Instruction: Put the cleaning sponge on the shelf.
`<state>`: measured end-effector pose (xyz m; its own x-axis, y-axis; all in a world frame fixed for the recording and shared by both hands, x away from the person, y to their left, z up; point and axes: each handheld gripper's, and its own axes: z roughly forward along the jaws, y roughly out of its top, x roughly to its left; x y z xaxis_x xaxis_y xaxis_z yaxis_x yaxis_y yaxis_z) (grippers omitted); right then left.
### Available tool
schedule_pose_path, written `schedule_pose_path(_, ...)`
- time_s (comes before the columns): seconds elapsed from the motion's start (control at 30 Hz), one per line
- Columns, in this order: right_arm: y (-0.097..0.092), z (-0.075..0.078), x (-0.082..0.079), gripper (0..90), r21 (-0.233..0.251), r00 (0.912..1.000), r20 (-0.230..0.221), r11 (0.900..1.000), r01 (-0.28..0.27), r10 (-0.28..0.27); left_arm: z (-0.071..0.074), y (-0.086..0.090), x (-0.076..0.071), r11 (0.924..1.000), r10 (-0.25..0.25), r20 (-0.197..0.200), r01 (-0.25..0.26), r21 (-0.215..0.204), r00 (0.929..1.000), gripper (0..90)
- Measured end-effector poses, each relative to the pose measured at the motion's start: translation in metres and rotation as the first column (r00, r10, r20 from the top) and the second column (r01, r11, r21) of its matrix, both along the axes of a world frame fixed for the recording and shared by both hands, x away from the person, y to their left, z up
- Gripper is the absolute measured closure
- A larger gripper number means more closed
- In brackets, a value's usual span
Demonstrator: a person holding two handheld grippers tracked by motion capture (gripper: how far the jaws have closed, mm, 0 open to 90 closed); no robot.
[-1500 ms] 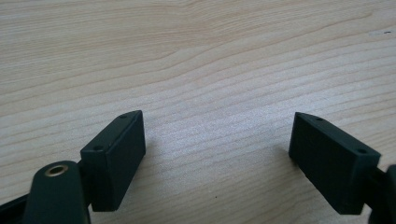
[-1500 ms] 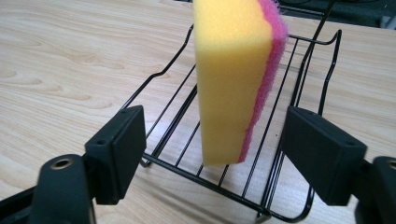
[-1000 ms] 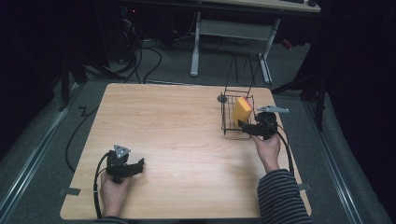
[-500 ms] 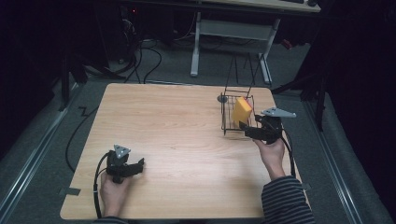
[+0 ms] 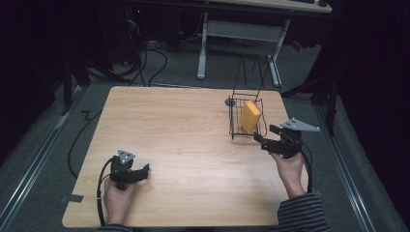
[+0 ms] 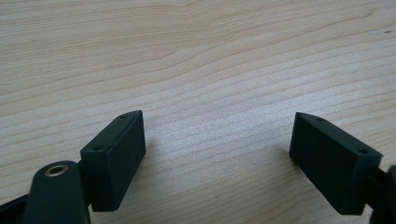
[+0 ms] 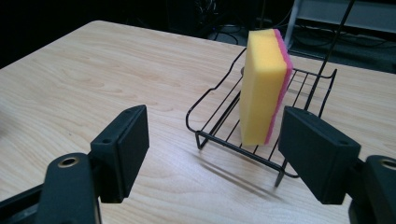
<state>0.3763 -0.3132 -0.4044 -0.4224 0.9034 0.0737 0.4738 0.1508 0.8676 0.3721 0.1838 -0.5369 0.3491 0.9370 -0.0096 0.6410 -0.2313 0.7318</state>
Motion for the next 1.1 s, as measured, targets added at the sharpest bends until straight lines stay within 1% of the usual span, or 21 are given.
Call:
schedule_pose_path(0.07,-0.002,0.002,-0.006,25.3,0.016,0.9999,0.016,0.9999,-0.001,0.001,0.0,0.0,0.0,1.0,0.0,0.0,0.0,0.0,1.0,19.0)
schedule_pose_path(0.13,-0.004,0.003,-0.01,25.4,0.019,0.9997,0.025,0.9998,-0.004,0.004,0.0,0.0,0.0,1.0,0.0,0.0,0.0,0.0,1.0,19.0)
schedule_pose_path(0.33,-0.008,0.002,-0.023,25.6,0.034,0.9996,0.024,0.9993,-0.014,0.013,0.0,0.0,0.0,1.0,0.001,0.002,-0.001,0.001,1.0,19.0)
schedule_pose_path(0.47,-0.01,0.003,-0.031,26.2,0.046,0.9992,0.034,0.9986,-0.024,0.022,0.0,0.0,0.0,1.0,0.001,0.002,-0.001,0.001,1.0,19.0)
schedule_pose_path(0.73,-0.014,0.001,-0.046,26.7,0.056,0.9988,0.036,0.9978,-0.036,0.034,0.0,0.0,0.0,1.0,0.001,0.002,-0.001,0.001,1.0,19.0)
schedule_pose_path(1.1,-0.015,-0.006,-0.064,27.2,0.075,0.9979,0.047,0.996,-0.048,0.044,0.0,0.0,0.0,1.0,0.001,0.002,-0.001,0.001,1.0,18.9)
